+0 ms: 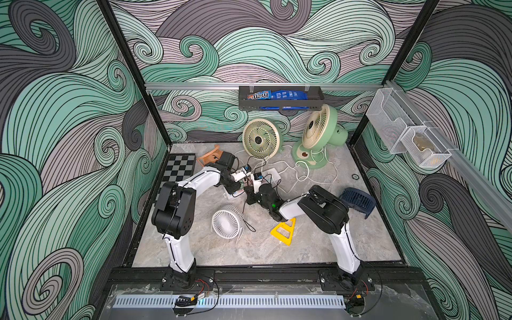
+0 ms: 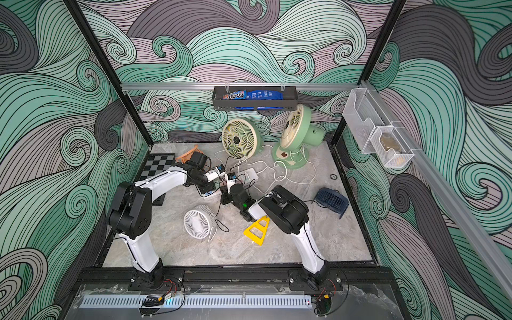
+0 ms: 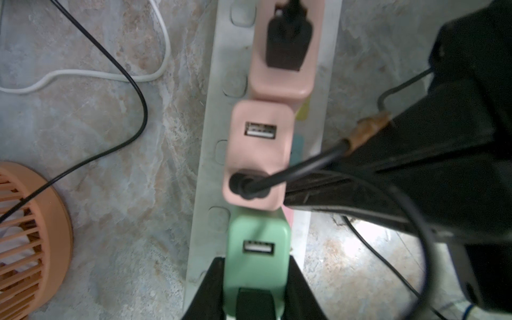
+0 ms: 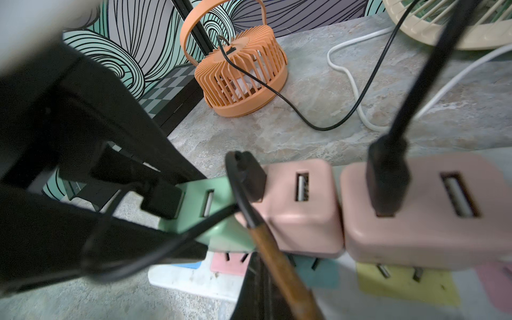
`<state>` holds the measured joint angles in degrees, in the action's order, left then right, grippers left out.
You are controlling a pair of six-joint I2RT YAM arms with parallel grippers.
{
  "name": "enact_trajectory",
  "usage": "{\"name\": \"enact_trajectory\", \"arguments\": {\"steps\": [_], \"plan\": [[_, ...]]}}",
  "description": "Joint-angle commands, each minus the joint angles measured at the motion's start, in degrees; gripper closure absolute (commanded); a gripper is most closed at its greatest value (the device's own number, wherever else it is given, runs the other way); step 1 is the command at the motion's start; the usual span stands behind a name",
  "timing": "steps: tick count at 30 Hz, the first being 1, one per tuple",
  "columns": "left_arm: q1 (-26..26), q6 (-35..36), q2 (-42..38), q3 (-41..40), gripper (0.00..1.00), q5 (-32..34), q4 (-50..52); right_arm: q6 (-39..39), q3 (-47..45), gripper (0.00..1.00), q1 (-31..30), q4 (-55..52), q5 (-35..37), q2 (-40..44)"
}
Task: Unplug the desk fan from the power strip
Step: Remove the plug from the socket.
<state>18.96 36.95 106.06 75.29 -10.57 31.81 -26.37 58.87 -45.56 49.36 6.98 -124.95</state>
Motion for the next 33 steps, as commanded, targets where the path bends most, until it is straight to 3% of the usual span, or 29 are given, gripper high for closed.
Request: {"name": "enact_trajectory", "arguments": {"steps": [1,9,16,22,29,33], "plan": [[-0.43,-1.15,0.37,4.4,1.0,-6.19,5.57,-0.79,-0.8,1.0,-0.23,-4.45,0.7,-1.48],[1.25,2.18,-3.48,-3.1,1.0,1.83,-4.51,-0.79,-1.37,1.0,-0.31,-3.94,0.74,-1.28],[0.58,1.31,-2.09,-0.66,1.0,-0.48,-0.83,-0.78,-1.34,1.0,-0.32,-4.01,0.76,-1.37],[2.12,2.92,-5.0,-4.72,1.0,5.18,-6.87,-0.79,-1.39,1.0,-0.27,-3.92,0.88,-1.49],[0.85,0.26,-1.49,2.53,1.0,-3.8,4.11,-0.87,-1.43,1.0,-0.32,-3.84,0.91,-1.5],[1.97,2.64,-3.16,-0.98,1.0,0.79,-0.38,-0.84,-1.65,1.0,-0.32,-3.75,1.08,-1.32]]}}
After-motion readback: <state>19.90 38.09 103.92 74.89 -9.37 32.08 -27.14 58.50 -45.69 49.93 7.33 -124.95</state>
